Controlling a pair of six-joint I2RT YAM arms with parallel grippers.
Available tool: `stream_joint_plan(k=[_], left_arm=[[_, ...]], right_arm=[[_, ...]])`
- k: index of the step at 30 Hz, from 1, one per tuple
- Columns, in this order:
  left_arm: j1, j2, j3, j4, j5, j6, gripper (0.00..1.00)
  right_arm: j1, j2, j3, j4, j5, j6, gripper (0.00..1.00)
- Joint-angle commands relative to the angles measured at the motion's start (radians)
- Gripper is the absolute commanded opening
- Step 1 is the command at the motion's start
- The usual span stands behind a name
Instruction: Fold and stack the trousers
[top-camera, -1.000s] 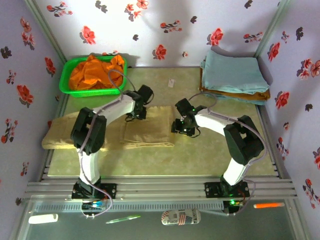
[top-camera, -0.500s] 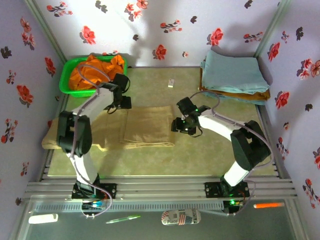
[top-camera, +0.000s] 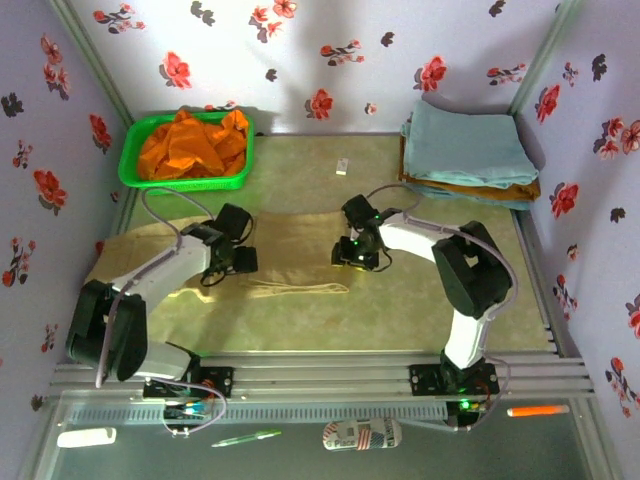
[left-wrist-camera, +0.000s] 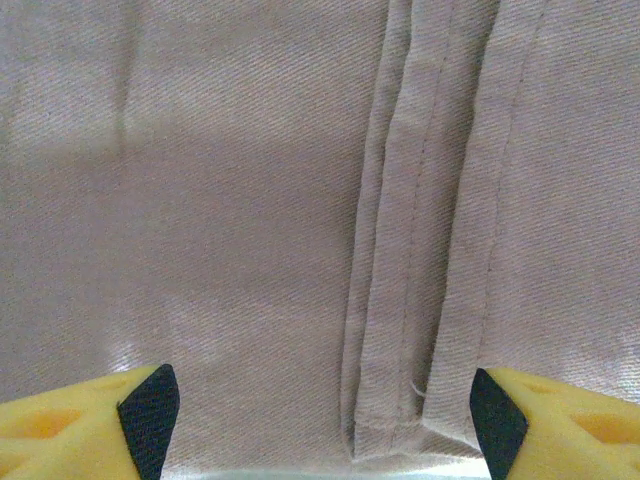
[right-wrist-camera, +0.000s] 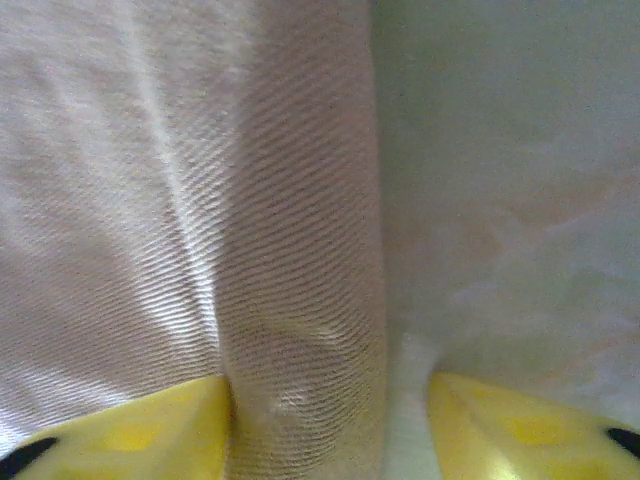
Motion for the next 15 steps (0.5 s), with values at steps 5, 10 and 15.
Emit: stream_joint_plan(k=[5,10,15], left_arm=[[0.054,-0.109,-0.039,0.009,0.027,-0.031,0.80],[0.077,-0.174,-0.013,-0.023,0.027,-0.015,0.80],[0.082,-0.196,0.016,-0.032,0.044,-0.023,0.80]], right_arm=[[0.005,-0.028,-0.051,0.058,-0.030,0.030,0.04],[-0.058,-0.163,-0.115,0.005,0.031,0.034,0.00],[-0.192,-0.264,-0.207,-0.110,0.157,0.020,0.00]])
